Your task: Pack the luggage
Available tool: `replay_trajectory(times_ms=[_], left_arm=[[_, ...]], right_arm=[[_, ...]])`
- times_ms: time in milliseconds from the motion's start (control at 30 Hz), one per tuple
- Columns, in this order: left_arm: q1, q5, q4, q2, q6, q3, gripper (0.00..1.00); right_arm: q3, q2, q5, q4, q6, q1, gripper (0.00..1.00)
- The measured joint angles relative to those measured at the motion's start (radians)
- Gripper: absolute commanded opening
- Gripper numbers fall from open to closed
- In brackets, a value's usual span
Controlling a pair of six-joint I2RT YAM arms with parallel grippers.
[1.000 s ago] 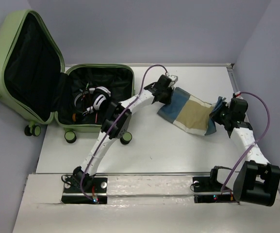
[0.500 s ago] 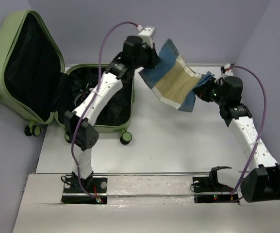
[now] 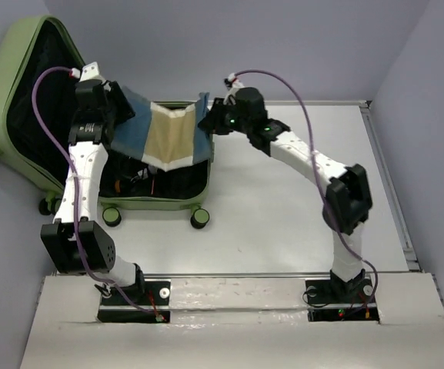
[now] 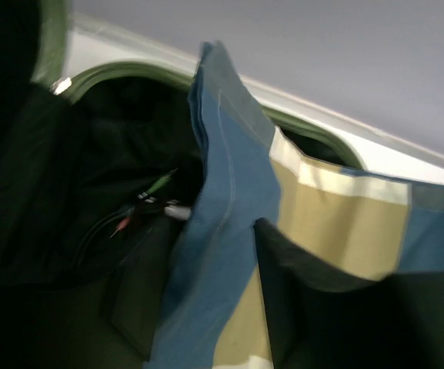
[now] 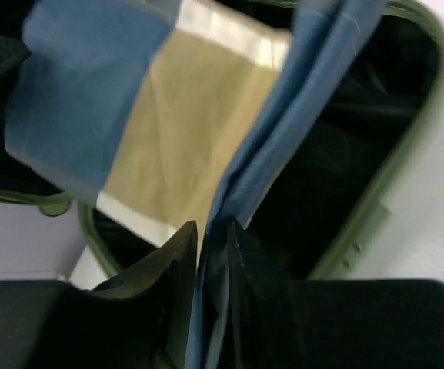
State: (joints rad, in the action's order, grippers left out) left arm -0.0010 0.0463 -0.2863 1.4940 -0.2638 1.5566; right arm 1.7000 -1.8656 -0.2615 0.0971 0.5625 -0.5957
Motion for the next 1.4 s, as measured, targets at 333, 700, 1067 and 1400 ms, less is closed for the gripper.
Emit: replay_trajectory(times_ms=[333,700,1067,1400], left_arm=[[0.081,-0.102,0.005,-0.208,-0.053,-0.191,0.99],[0.031,-0.381,0.023,-0.852,-0.049,-0.399,0.96],[0.038,-0.924,0.01,-0.889,0.048,-0.715,0.99],[0.233,-0.969,0.094,-0.504,0.128,-0.584,0.94]], right_arm=[[0.336,-0.453,-0.022,0.113,-0.109,-0.119,0.88],[0.498,-0.302,0.002,0.276,-0.247,-0.102,0.98],[-0.013,0.197,-0.046,0.173,-0.306,-0.104,0.91],[-0.348,0.242,-0.064,0.085,-0.323,-0.097,0.95]])
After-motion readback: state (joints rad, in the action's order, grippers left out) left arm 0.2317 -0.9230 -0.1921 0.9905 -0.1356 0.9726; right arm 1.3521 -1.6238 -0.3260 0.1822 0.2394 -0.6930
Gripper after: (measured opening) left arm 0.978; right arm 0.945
